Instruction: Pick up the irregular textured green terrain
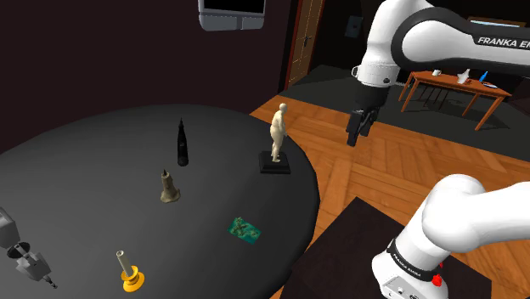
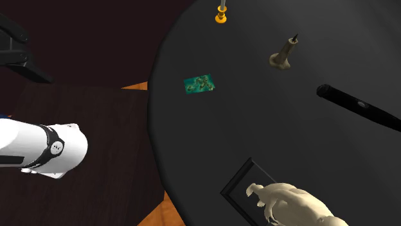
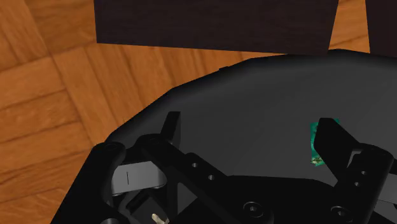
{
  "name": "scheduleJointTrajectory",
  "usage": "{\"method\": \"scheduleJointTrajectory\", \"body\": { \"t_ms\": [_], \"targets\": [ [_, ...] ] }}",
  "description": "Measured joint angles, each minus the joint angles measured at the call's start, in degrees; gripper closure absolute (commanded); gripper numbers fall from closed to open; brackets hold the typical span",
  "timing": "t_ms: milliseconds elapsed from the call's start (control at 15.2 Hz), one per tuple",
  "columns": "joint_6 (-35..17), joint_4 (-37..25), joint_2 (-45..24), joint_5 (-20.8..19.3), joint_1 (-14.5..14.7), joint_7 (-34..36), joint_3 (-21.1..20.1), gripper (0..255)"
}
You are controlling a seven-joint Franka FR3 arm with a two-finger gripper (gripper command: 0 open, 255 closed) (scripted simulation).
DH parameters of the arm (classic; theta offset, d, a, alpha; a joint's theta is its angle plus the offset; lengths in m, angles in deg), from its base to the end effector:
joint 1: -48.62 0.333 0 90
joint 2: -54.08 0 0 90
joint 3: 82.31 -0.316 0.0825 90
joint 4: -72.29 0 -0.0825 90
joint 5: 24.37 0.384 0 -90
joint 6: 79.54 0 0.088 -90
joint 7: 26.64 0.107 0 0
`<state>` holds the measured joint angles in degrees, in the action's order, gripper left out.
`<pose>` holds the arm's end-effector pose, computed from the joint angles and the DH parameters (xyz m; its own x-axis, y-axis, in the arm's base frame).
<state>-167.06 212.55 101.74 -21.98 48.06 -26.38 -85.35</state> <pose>0.2872 0.0209 0.5570 0.9958 0.0196 -0.0892 0.0195 -0.9998 -0.0021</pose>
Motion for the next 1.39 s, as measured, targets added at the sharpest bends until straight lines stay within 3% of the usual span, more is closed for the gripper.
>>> {"method": "scheduleJointTrajectory", "body": {
  "t_ms": [198,528,990,1386],
  "targets": [
    [-2.81,1.00,-1.54,0.01,0.80,-2.04,0.42,0],
    [-13.74,4.77,-7.34,0.61,4.10,-9.94,1.64,0],
    [-29.04,6.78,-18.79,2.39,9.04,-22.57,3.36,0],
    [-40.96,4.45,-31.67,5.87,13.87,-33.72,3.73,0]
  ]
}}
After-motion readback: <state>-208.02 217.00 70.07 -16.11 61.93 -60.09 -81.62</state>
